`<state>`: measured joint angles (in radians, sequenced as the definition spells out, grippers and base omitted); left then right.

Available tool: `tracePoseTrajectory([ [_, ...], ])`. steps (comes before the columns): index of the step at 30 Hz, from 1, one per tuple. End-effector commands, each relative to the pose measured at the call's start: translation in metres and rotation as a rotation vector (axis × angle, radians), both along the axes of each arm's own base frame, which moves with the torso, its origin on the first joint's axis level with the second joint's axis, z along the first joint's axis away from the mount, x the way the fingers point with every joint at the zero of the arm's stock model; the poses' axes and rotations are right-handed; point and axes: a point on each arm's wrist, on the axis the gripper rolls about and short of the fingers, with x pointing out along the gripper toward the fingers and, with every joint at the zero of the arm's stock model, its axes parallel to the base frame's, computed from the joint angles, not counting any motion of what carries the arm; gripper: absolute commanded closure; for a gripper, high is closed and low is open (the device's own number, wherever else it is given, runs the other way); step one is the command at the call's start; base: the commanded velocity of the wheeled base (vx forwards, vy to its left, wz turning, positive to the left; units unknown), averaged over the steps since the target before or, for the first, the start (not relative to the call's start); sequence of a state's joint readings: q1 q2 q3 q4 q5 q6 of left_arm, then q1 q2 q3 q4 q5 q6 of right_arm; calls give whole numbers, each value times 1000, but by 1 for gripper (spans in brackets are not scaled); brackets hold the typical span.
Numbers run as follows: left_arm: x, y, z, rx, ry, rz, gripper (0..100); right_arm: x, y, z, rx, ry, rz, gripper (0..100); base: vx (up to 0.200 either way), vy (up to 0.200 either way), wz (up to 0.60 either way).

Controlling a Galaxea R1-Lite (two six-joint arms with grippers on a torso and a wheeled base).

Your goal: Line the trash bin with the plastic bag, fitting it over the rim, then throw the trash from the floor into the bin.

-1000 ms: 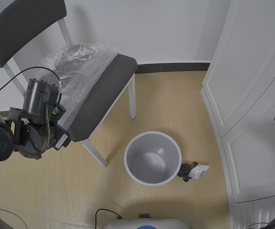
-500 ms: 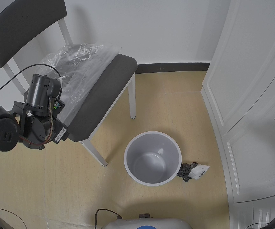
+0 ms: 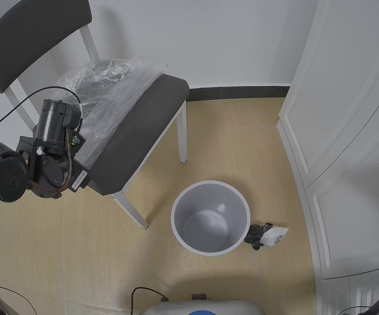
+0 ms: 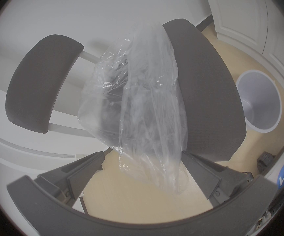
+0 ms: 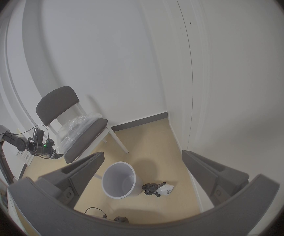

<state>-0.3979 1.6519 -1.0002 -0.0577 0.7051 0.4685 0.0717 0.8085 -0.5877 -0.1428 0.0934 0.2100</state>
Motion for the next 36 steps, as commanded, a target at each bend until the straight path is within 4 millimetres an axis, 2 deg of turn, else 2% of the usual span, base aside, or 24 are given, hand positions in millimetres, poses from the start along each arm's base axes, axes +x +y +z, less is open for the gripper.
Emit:
tracePoseTrajectory([
  [1, -2, 2, 6, 11, -11, -5, 0, -1, 0, 0, -1, -5, 4, 0, 0, 0, 0],
  [9, 3, 9, 12, 15, -29, 25, 0, -1, 1, 0, -1, -5, 19, 0, 0, 0, 0],
  [14, -1, 12, 25, 2, -67, 25, 0, -1, 2, 0, -1, -6, 19, 0, 0, 0, 0],
  [24, 2, 22, 26, 10, -69, 60, 0, -1, 2, 0, -1, -5, 19, 0, 0, 0, 0],
  [32, 4, 17, 30, -1, -84, 43, 0, -3, 1, 1, 0, -11, 21, 0, 0, 0, 0],
  [36, 11, 7, 27, -6, -80, 18, 0, -3, 1, 1, 0, -11, 21, 0, 0, 0, 0],
])
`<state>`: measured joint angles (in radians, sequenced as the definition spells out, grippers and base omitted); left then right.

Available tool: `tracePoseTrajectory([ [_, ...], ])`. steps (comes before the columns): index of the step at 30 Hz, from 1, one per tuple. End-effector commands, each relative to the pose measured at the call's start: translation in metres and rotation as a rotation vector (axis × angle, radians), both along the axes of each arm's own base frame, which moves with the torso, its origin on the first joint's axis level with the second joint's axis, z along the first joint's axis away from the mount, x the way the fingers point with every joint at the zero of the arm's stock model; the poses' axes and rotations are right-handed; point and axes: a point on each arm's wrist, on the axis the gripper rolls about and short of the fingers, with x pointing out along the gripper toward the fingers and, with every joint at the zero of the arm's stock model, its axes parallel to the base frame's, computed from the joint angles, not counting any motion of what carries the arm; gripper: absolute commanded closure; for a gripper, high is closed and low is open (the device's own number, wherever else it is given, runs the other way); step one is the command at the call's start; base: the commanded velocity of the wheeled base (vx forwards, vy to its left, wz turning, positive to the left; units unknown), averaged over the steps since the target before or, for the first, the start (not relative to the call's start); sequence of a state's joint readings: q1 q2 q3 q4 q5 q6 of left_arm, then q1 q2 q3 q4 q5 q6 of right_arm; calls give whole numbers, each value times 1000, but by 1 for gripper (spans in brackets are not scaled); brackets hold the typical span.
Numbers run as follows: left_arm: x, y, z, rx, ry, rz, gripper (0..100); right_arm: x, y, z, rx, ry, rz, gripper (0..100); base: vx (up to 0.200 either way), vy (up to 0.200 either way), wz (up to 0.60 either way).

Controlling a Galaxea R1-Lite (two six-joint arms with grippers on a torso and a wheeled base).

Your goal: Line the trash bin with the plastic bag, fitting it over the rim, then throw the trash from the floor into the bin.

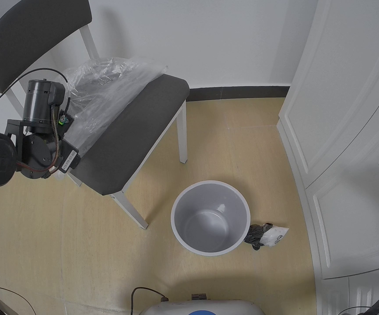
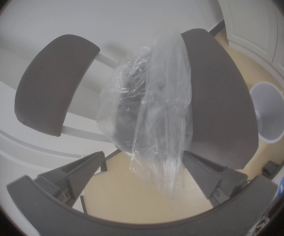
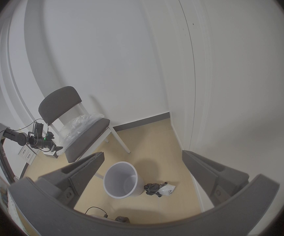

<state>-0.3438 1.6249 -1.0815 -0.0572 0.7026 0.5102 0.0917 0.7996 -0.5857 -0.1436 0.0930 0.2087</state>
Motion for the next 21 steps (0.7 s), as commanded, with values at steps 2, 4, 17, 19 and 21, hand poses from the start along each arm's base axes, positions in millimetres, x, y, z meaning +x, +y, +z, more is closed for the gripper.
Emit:
tracePoseTrajectory([
  [2, 7, -9, -3, 0, 7, -22, 0, -1, 0, 1, 0, -4, -1, 0, 0, 0, 0],
  [4, 12, -14, -6, 1, 12, -30, 0, 0, 0, 0, 0, -3, 1, 0, 0, 0, 0],
  [17, 37, -27, -23, 3, -12, -33, 0, 0, 0, 0, 0, -4, 1, 0, 0, 0, 0],
  [19, 38, -26, -20, -1, -22, -30, 0, 0, 0, 0, 0, -4, 1, 0, 0, 0, 0],
  [21, 39, -25, -16, -6, -33, -28, 0, 0, 0, 0, 0, -1, 1, 0, 0, 0, 0],
])
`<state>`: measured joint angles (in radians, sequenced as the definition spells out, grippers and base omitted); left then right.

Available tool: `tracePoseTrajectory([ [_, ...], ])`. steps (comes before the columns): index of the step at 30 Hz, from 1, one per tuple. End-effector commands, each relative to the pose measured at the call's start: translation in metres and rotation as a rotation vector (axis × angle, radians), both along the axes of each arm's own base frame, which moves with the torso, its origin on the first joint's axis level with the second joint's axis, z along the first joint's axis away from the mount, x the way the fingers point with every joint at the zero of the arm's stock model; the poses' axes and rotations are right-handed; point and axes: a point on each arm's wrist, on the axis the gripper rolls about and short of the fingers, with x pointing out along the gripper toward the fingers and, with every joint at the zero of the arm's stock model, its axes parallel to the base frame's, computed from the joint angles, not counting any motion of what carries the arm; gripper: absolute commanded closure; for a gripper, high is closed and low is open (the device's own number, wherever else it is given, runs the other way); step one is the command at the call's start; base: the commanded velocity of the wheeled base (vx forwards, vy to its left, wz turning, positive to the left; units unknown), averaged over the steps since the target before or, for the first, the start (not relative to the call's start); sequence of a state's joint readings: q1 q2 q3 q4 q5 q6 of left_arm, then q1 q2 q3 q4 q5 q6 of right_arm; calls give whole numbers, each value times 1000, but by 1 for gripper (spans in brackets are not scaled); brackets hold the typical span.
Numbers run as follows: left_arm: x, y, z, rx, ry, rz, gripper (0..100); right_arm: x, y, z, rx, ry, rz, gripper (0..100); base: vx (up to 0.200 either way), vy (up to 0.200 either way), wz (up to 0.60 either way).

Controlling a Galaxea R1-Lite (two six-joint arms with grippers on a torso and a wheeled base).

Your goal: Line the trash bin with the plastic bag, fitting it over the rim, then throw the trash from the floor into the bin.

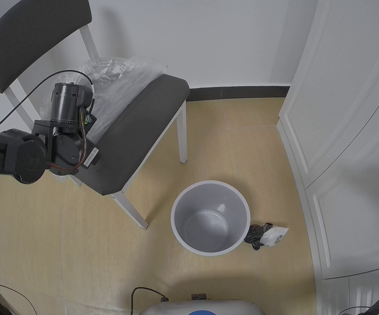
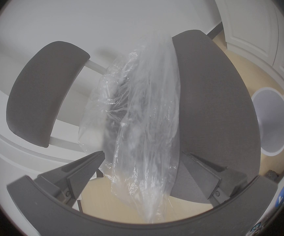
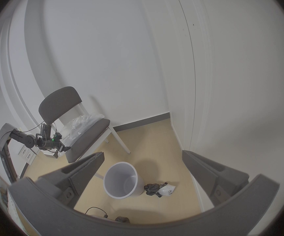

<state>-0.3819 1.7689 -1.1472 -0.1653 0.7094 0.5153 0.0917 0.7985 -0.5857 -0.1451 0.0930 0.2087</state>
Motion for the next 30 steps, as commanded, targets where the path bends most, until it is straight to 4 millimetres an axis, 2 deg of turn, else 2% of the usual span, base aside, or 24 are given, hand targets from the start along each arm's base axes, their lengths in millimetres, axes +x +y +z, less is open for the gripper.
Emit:
tracePoseTrajectory([
  [1, 5, 1, 4, -6, -13, 9, 0, 0, 0, 0, 0, 1, 1, 0, 0, 0, 0],
  [9, 6, 20, 32, -33, -93, 58, 0, 1, 0, -1, -1, 6, 1, 0, 0, 0, 0],
  [17, 13, 36, 39, -39, -116, 107, 0, 2, 0, -2, -1, 12, 2, 0, 0, 0, 0],
  [20, 13, 36, 37, -37, -110, 107, 0, 2, 0, -2, -1, 14, 2, 0, 0, 0, 0],
  [27, 10, 31, 14, -11, -37, 88, 0, 3, 0, -4, -2, 21, 7, 0, 0, 0, 0],
  [30, 15, 28, 4, 7, -8, 85, 0, 3, 1, -4, -2, 24, 10, 0, 0, 0, 0],
])
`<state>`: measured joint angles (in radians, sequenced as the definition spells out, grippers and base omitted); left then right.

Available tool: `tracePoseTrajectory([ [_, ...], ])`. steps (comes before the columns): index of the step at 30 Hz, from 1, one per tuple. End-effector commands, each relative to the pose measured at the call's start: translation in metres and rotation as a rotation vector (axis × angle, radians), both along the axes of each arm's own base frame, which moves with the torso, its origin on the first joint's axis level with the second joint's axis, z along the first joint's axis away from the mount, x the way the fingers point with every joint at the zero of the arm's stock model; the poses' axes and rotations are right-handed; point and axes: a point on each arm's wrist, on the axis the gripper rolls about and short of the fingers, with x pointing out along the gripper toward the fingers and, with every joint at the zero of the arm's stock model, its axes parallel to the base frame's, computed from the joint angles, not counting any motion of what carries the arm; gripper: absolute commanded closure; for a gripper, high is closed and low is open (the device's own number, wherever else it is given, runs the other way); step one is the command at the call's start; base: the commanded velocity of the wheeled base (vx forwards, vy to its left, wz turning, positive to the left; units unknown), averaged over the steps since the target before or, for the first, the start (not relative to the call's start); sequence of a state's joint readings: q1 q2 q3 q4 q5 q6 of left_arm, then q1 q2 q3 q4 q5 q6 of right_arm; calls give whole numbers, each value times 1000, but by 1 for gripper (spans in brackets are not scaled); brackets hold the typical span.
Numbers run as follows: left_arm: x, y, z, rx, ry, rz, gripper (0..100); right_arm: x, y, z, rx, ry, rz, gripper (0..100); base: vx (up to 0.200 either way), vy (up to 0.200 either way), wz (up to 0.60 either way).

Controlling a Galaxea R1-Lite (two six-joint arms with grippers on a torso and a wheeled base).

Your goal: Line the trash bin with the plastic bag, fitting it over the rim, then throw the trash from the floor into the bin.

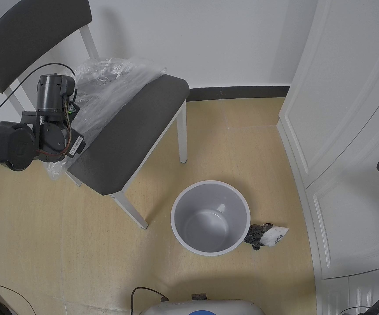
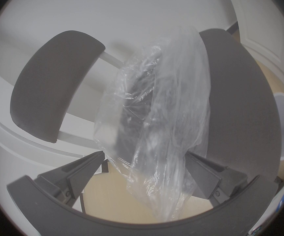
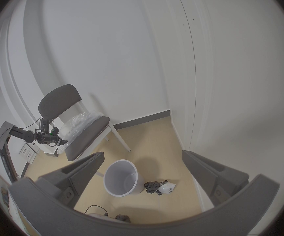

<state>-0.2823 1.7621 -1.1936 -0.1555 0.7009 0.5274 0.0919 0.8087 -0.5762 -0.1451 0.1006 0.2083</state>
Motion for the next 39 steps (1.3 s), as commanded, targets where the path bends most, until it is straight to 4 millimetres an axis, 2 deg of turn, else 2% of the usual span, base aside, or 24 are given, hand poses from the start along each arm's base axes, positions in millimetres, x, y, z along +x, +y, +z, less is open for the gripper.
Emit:
tracePoseTrajectory([
  [1, 7, -3, -12, 23, 37, -5, 0, 1, 0, -1, 0, 5, 4, 0, 0, 0, 0],
  [7, 13, -5, -9, 28, 26, -3, 0, 1, 0, -1, 1, 6, 10, 0, 0, 0, 0],
  [13, 19, 4, -3, 39, 13, 22, 0, 1, 0, -1, 1, 5, 10, 0, 0, 0, 0],
  [29, 17, 11, 4, 80, 12, 44, 0, 0, 1, -2, 2, 0, 19, 0, 0, 0, 0],
  [39, 22, 17, -12, 123, 77, 52, 0, 1, 1, -3, 1, 8, 19, 0, 0, 0, 0],
])
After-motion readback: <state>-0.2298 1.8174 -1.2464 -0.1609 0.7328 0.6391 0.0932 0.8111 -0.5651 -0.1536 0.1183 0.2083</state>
